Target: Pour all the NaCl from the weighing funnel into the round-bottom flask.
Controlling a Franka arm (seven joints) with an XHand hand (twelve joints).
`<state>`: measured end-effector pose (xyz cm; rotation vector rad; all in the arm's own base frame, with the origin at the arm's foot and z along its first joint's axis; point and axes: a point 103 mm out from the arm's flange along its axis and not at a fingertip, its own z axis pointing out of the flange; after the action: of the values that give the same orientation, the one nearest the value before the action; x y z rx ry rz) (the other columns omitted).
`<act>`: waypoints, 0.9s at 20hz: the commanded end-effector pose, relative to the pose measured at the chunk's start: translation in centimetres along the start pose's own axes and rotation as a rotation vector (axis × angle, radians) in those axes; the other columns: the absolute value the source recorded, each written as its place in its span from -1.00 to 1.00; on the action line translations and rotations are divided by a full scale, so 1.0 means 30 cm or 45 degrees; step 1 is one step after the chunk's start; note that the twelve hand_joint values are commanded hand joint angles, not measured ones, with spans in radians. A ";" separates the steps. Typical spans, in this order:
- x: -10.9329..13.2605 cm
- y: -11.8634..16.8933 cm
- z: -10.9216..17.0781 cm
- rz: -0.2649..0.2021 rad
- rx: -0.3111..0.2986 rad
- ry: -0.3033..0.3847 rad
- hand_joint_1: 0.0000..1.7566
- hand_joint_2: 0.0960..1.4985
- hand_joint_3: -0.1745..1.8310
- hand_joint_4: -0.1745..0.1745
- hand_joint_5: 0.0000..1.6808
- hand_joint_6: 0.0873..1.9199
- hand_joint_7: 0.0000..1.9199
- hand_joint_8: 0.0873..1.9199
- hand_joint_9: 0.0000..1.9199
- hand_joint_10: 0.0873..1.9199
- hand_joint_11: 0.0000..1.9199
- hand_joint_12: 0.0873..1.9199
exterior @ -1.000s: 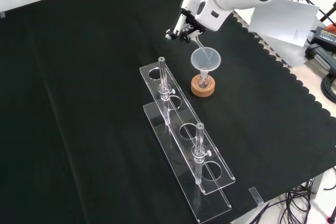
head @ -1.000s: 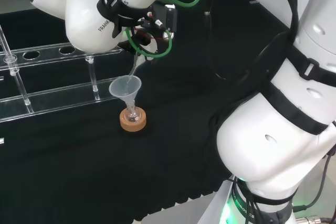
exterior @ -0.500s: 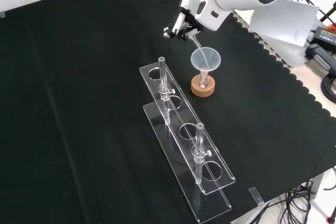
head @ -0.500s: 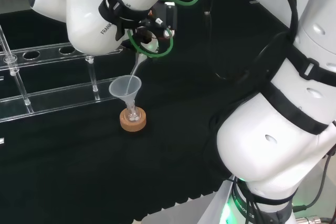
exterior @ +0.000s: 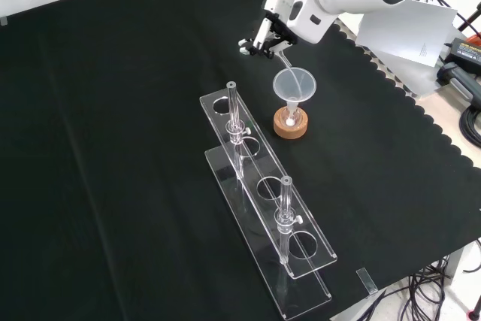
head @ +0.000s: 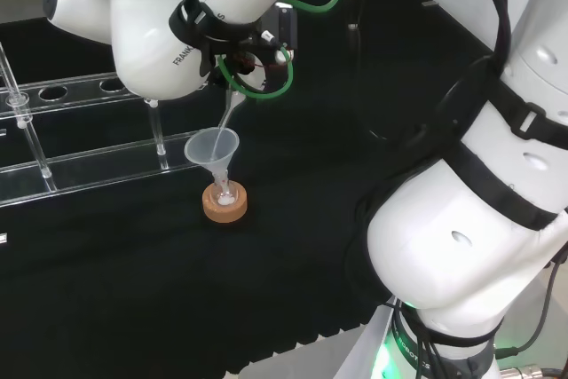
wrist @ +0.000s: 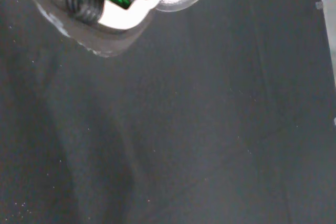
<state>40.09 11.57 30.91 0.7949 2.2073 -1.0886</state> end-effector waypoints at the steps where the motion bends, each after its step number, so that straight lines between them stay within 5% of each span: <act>1: -0.002 0.003 0.000 -0.005 -0.001 -0.006 0.29 -0.11 -0.40 1.00 0.82 -1.00 0.75 -1.00 0.13 -0.93 -1.00 0.43; 18: -0.005 0.015 -0.014 -0.055 -0.032 -0.121 0.29 -0.11 -0.40 1.00 0.82 -1.00 0.76 -1.00 0.13 -0.94 -1.00 0.43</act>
<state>40.19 11.87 31.08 0.6986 2.1734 -1.0892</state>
